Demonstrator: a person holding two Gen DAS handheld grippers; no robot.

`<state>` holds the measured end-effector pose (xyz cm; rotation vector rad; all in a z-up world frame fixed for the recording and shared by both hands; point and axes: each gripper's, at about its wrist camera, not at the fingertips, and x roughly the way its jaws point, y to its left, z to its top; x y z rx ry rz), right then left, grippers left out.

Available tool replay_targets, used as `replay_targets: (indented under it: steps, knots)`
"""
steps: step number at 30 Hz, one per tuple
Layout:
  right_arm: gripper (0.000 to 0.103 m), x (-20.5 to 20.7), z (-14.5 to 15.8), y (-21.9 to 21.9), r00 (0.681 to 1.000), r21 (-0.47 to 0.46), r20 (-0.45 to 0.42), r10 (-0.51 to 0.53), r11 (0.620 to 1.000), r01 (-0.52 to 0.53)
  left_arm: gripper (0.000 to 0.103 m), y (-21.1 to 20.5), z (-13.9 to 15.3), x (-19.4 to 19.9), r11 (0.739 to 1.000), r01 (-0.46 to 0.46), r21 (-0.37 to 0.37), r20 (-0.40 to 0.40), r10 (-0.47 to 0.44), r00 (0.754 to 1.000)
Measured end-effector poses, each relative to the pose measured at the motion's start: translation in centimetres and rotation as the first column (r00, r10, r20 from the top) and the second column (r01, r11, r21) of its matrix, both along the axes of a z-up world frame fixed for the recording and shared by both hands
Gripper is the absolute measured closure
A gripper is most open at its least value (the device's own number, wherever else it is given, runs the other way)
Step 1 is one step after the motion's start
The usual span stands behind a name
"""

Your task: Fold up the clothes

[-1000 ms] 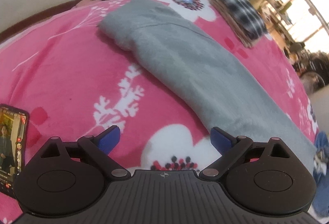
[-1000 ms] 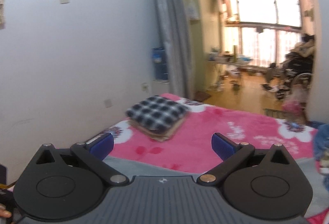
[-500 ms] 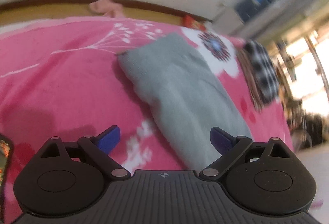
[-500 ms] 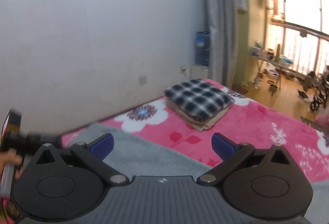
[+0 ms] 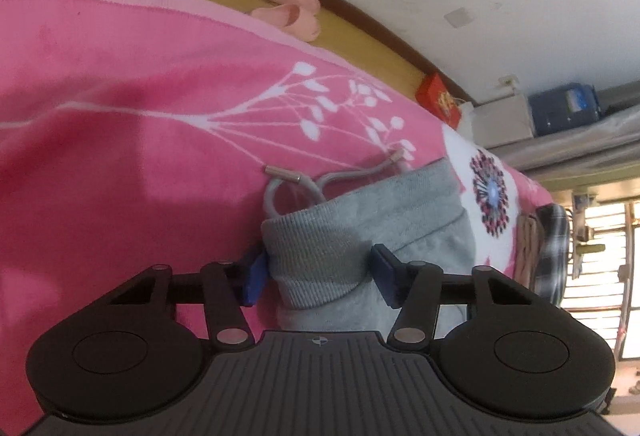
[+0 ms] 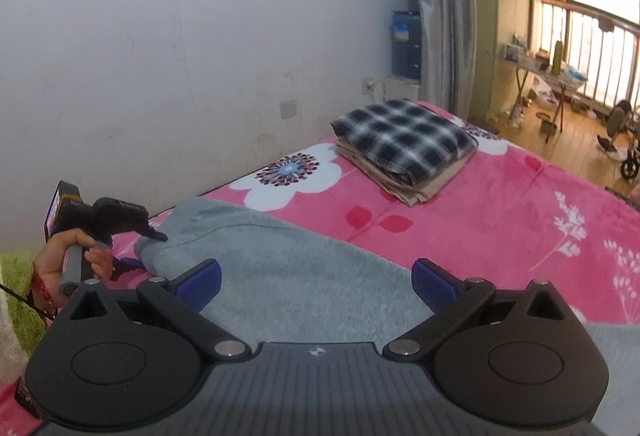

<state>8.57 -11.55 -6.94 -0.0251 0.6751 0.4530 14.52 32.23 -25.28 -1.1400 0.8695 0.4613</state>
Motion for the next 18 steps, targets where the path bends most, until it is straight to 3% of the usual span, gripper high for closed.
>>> replay_targets:
  steps: [4,11,15,18]
  knots:
    - [0.0,0.2,-0.3,-0.5,0.999,0.022,-0.029,-0.031,0.999,0.031,0.057,-0.6,0.3,0.2,0.999,0.01,0.054,0.006,-0.01,1.0]
    - [0.0,0.0,-0.6,-1.1,0.997,0.024,-0.054,-0.059,0.998,0.06,0.057,-0.4,-0.2,-0.4,0.999,-0.042,0.011,0.028,0.041,0.999]
    - [0.0,0.0,-0.5,-1.6,0.995,0.017,-0.054,-0.086,0.996,0.087,0.067,-1.8,1.3,-0.3,0.992,-0.029,0.125,0.039,0.024,0.999]
    - [0.0,0.4,-0.4,-2.4,0.991,0.03,-0.057,-0.118,0.992,0.12,0.071,-3.0,2.9,-0.6,0.983,-0.044,0.18,0.106,0.025,0.994]
